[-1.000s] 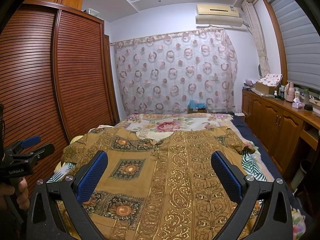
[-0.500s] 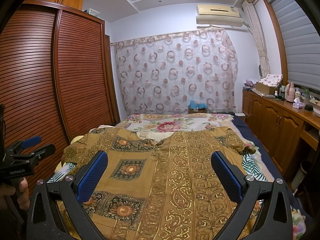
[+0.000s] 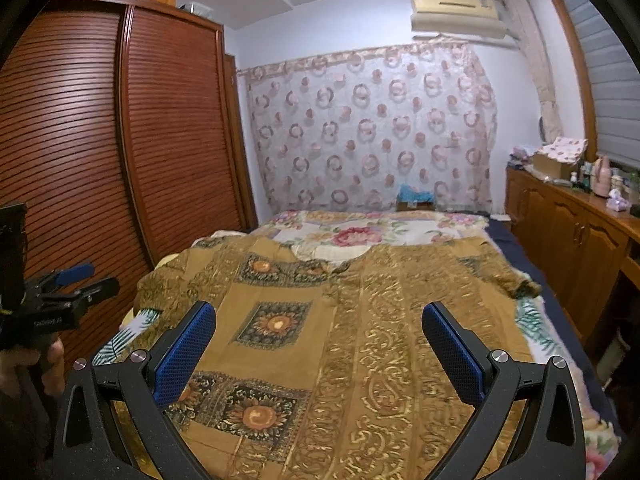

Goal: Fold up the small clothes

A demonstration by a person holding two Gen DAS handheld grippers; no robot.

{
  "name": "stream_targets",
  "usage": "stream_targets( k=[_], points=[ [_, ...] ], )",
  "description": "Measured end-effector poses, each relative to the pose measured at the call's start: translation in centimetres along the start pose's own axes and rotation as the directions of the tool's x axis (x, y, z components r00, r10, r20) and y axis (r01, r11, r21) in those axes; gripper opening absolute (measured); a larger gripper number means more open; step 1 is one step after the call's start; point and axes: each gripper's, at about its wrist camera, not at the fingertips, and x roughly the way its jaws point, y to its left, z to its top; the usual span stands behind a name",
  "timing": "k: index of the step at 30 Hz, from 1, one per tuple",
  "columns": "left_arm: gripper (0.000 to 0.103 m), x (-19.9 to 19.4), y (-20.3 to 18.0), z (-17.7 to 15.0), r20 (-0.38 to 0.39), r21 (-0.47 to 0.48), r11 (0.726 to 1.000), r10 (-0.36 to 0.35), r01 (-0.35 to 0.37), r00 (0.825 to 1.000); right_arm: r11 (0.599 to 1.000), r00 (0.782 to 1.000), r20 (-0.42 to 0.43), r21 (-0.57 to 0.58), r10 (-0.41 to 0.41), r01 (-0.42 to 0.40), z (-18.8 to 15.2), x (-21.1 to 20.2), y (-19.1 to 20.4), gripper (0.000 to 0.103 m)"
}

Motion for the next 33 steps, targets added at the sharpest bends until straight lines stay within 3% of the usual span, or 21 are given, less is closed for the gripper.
stream_targets(
  k=[5, 13, 23, 28, 33],
  points=[
    [0.103, 2.5, 3.8, -0.5, -0.044, -0.025, 0.998, 0.056, -0.057, 0.997, 0.999, 0.999, -0.035, -0.025, 0.031, -0.032, 0.7, 2.4, -0.1, 0.103],
    [0.101, 5.0, 7.6, -1.2, -0.097, -0.085, 0.993, 0.078, -0.086, 0.992, 0.997, 0.991, -0.113, -0.035, 0.07, -0.074, 1.7, 6.3, -0.7, 0.102],
    [0.085, 9.6, 13.4, -1.5, -0.192, -0.206, 0.975, 0.046, -0.086, 0.98, 0.987, 0.968, -0.22, -0.075, 0.124, -0.143, 3.8, 10.9, -0.9, 0.102],
    [0.071, 12.1, 15.7, -1.2, -0.219, -0.274, 0.959, 0.01, -0.071, 0.976, 0.984, 0.958, -0.25, -0.07, 0.14, -0.163, 5.0, 13.1, -1.1, 0.102],
    [0.07, 14.6, 17.2, -1.4, -0.257, -0.325, 0.944, -0.031, -0.057, 0.966, 0.982, 0.949, -0.277, -0.07, 0.151, -0.177, 5.8, 14.7, -1.2, 0.102]
  ],
)
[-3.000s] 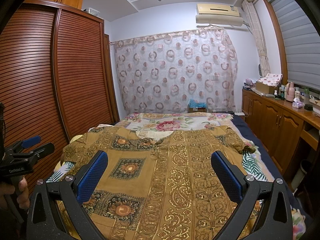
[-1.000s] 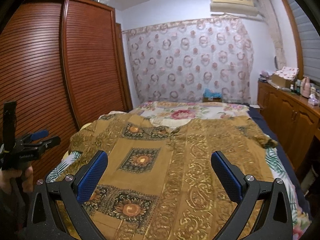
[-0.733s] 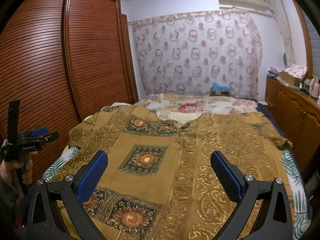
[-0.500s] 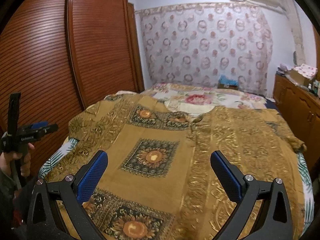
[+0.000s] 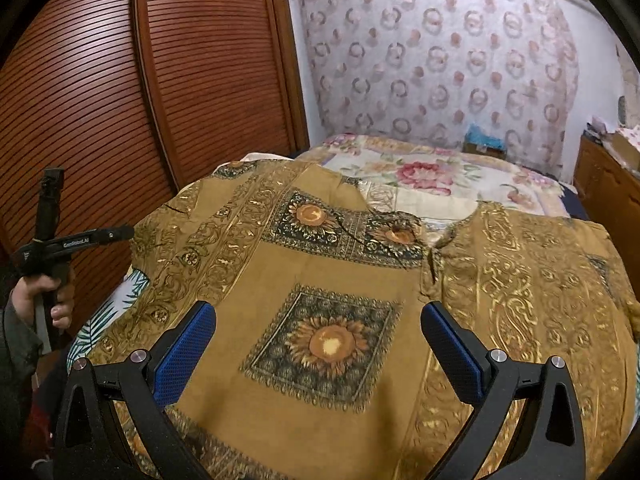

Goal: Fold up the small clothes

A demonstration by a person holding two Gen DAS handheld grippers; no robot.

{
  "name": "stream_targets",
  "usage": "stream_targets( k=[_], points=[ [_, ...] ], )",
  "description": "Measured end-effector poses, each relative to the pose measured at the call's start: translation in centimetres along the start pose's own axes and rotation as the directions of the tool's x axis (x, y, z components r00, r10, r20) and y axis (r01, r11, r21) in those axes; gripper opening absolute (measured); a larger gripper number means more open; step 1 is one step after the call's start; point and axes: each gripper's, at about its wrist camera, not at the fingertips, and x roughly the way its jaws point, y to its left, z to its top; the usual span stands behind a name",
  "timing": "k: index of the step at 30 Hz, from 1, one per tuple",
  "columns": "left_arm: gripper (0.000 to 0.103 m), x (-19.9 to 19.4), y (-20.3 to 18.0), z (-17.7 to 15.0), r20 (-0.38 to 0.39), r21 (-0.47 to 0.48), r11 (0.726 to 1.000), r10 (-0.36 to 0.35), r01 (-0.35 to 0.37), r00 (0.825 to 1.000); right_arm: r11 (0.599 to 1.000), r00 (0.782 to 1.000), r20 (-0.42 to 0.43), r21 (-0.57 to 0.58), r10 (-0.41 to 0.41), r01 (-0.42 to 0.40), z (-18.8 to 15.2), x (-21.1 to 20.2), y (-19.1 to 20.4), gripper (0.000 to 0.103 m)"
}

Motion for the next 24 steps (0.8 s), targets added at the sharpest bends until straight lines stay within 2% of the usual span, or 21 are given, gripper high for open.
stream_targets(
  k=[3, 5, 7, 9, 12, 16, 21, 24],
  points=[
    [0.069, 1.1, 0.8, 0.4, -0.024, -0.04, 0.999, -0.013, 0.012, 1.0, 1.0, 1.0, -0.011, 0.004, 0.01, -0.01, 0.6, 0.4, -0.2, 0.102],
    [0.054, 1.2, 1.0, 0.6, -0.016, -0.054, 0.998, -0.028, 0.028, 0.999, 1.0, 1.0, -0.018, 0.003, 0.015, -0.014, 0.9, 0.5, -0.4, 0.102],
    [0.035, 0.9, 1.2, 0.8, -0.001, -0.057, 0.998, -0.021, 0.021, 1.0, 1.0, 1.0, -0.023, -0.004, 0.012, -0.012, 1.3, 1.1, -0.2, 0.102],
    [0.021, 0.5, 1.1, 0.9, 0.016, -0.048, 0.999, -0.008, 0.009, 1.0, 1.0, 1.0, -0.028, -0.004, 0.012, -0.012, 1.5, 1.5, -0.2, 0.102],
    [0.008, 0.3, 0.8, 1.1, 0.019, -0.022, 1.0, -0.018, 0.019, 1.0, 1.0, 0.999, -0.036, 0.005, 0.014, -0.014, 1.7, 2.0, -0.3, 0.102],
    [0.005, -1.1, -0.9, 1.6, 0.057, 0.042, 0.999, -0.004, 0.002, 0.998, 1.0, 0.999, -0.043, 0.013, 0.017, -0.017, 1.4, 2.4, -0.2, 0.102],
    [0.005, -3.8, -5.2, 3.8, 0.109, 0.139, 0.988, -0.086, 0.071, 0.99, 1.0, 0.999, -0.041, 0.029, 0.014, -0.012, 1.4, 2.3, -0.9, 0.102],
    [0.005, -4.3, -8.9, 5.3, 0.113, 0.221, 0.968, -0.148, 0.121, 0.982, 0.999, 1.0, -0.024, 0.043, 0.003, -0.002, 1.5, 1.6, -1.5, 0.102]
  ],
)
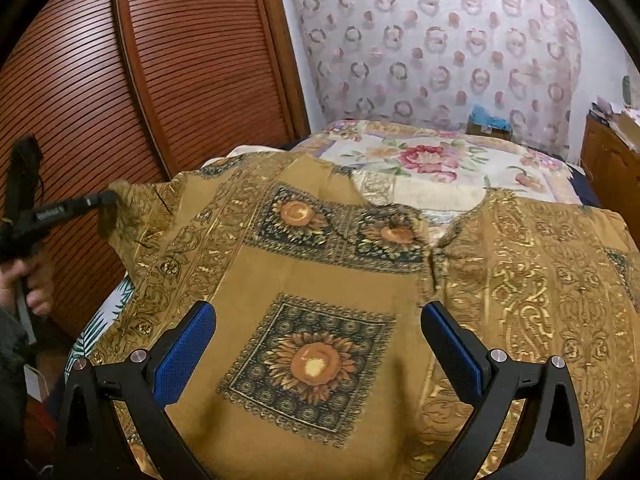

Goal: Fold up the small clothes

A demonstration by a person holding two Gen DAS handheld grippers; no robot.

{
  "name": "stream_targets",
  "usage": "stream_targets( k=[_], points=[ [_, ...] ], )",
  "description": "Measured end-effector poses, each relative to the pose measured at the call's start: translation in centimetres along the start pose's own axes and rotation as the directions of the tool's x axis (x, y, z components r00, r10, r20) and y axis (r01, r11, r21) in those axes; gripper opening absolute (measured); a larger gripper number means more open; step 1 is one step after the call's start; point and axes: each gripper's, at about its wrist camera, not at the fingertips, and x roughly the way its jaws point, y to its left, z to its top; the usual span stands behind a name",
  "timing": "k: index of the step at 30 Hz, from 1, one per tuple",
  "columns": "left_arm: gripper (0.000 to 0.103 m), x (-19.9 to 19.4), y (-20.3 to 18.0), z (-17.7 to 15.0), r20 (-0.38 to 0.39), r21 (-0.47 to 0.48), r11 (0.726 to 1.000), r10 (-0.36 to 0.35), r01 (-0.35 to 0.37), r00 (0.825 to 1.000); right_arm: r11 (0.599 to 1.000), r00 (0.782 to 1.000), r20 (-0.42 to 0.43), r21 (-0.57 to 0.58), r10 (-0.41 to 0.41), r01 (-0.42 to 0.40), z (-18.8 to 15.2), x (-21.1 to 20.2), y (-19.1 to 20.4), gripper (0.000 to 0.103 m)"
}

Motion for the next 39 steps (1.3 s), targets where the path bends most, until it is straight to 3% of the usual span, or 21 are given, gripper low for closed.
stream_targets(
  k=[6, 11, 13, 14, 16, 17, 19, 22, 29, 34, 39],
  points=[
    [0.005, 3.3, -8.4, 3.0, -0.081, 0.169, 0.976, -0.126, 0.138, 0.989, 0.998, 0.998, 0.04, 0.042, -0.041, 0.039, -0.5, -2.0, -1.5, 0.102],
    [0.006, 3.7, -10.5, 2.7, -0.115, 0.205, 0.964, -0.148, 0.169, 0.982, 0.995, 0.996, 0.048, 0.076, -0.075, 0.072, -1.5, -3.3, -2.3, 0.102],
    [0.024, 3.2, -10.0, 2.2, -0.117, 0.191, 0.965, -0.157, 0.177, 0.981, 0.994, 0.995, 0.046, 0.077, -0.085, 0.081, -1.7, -3.4, -2.3, 0.102],
    [0.027, 2.8, -9.6, 2.0, -0.113, 0.185, 0.968, -0.153, 0.173, 0.982, 0.993, 0.995, 0.044, 0.079, -0.089, 0.085, -1.8, -3.4, -2.2, 0.102],
    [0.044, 2.3, -9.0, 1.8, -0.103, 0.182, 0.973, -0.123, 0.14, 0.987, 0.992, 0.995, 0.037, 0.086, -0.09, 0.087, -1.9, -3.2, -1.9, 0.102],
    [0.047, 2.2, -8.9, 1.6, -0.095, 0.181, 0.976, -0.102, 0.118, 0.99, 0.992, 0.995, 0.035, 0.089, -0.089, 0.086, -1.9, -2.9, -1.7, 0.102],
    [0.064, 2.4, -7.8, 1.5, -0.099, 0.173, 0.981, -0.069, 0.085, 0.993, 0.993, 0.996, 0.032, 0.091, -0.083, 0.08, -1.5, -2.6, -1.3, 0.102],
    [0.08, 2.7, -6.2, 0.8, -0.116, 0.152, 0.987, -0.038, 0.055, 0.993, 0.994, 0.996, 0.038, 0.079, -0.079, 0.076, -0.9, -2.3, -1.1, 0.102],
    [0.081, 4.7, -6.4, -1.5, -0.174, 0.166, 0.986, 0.0, 0.029, 0.985, 0.988, 0.991, 0.043, 0.104, -0.123, 0.118, -0.9, -3.6, -4.7, 0.102],
    [0.081, 6.5, -9.1, -2.4, -0.206, 0.194, 0.975, -0.067, 0.108, 0.976, 0.966, 0.974, 0.054, 0.152, -0.219, 0.209, -1.5, -6.3, -8.1, 0.1],
    [0.081, 9.2, -13.0, -3.0, -0.249, 0.225, 0.956, -0.131, 0.189, 0.96, 0.924, 0.942, 0.045, 0.215, -0.332, 0.315, -2.9, -9.5, -12.3, 0.097]
  ],
)
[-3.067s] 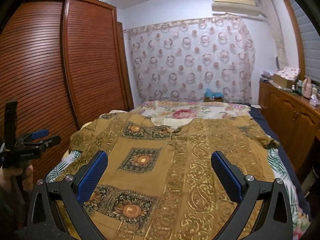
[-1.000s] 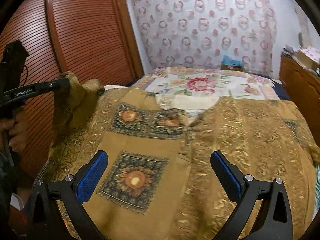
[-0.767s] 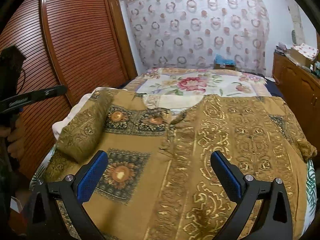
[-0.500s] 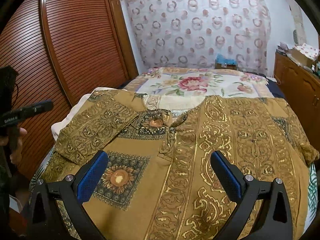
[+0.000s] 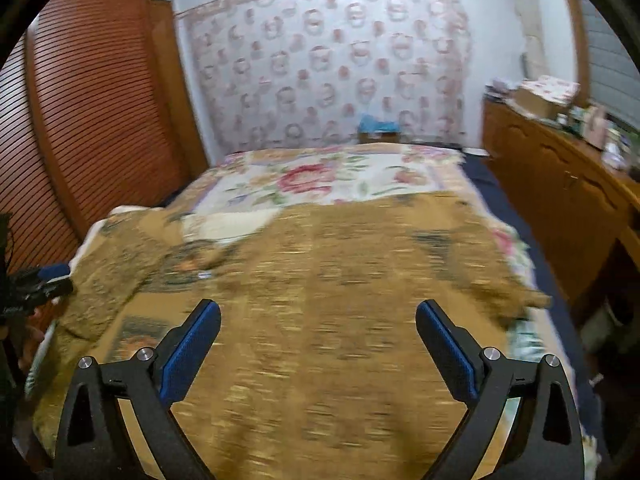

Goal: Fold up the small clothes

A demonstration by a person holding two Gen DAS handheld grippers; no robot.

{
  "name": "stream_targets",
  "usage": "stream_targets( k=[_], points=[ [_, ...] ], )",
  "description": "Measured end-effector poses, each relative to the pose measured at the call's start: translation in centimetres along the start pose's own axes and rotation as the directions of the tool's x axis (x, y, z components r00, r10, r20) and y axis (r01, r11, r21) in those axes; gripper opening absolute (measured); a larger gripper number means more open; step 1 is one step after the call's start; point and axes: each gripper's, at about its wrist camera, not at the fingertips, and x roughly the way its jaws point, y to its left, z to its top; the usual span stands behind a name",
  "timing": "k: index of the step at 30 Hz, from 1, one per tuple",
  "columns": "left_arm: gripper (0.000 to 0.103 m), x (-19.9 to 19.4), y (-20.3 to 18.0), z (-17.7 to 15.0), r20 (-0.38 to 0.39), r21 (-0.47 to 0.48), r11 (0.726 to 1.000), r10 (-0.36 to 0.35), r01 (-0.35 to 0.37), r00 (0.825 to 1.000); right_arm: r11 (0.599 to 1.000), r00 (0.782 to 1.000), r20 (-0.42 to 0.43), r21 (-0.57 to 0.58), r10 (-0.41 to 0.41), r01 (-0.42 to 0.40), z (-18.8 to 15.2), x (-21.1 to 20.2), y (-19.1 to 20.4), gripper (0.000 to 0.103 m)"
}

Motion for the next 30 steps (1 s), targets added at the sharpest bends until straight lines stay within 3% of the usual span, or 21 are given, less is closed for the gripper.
stream_targets(
  k=[5, 9, 13, 16, 25, 30],
  points=[
    [0.081, 3.9, -3.8, 0.8, -0.068, 0.085, 0.995, -0.054, 0.06, 0.996, 0.995, 0.996, 0.008, 0.053, -0.084, 0.084, -0.5, -1.8, -5.0, 0.089],
    [0.081, 6.3, -5.2, 0.9, -0.117, 0.108, 0.992, -0.046, 0.059, 0.992, 0.989, 0.994, -0.017, 0.103, -0.109, 0.11, -0.5, -1.8, -8.1, 0.081],
    [0.081, 7.7, -6.1, 0.4, -0.149, 0.133, 0.99, -0.025, 0.045, 0.988, 0.985, 0.994, -0.068, 0.147, -0.085, 0.094, 0.5, 1.0, -9.7, 0.076],
    [0.081, 7.7, -6.9, 0.0, -0.126, 0.177, 0.984, 0.016, 0.007, 0.992, 0.978, 0.992, -0.108, 0.192, -0.066, 0.086, 1.3, 2.8, -11.3, 0.075],
    [0.103, 8.4, -7.4, 0.0, -0.158, 0.198, 0.98, 0.001, 0.03, 0.987, 0.954, 0.978, -0.206, 0.29, -0.018, 0.079, 3.4, 6.9, -14.4, 0.074],
    [0.103, 8.4, -7.4, 0.1, -0.156, 0.199, 0.98, 0.002, 0.03, 0.988, 0.936, 0.976, -0.217, 0.35, 0.029, 0.05, 3.7, 6.9, -15.4, 0.07]
  ],
)
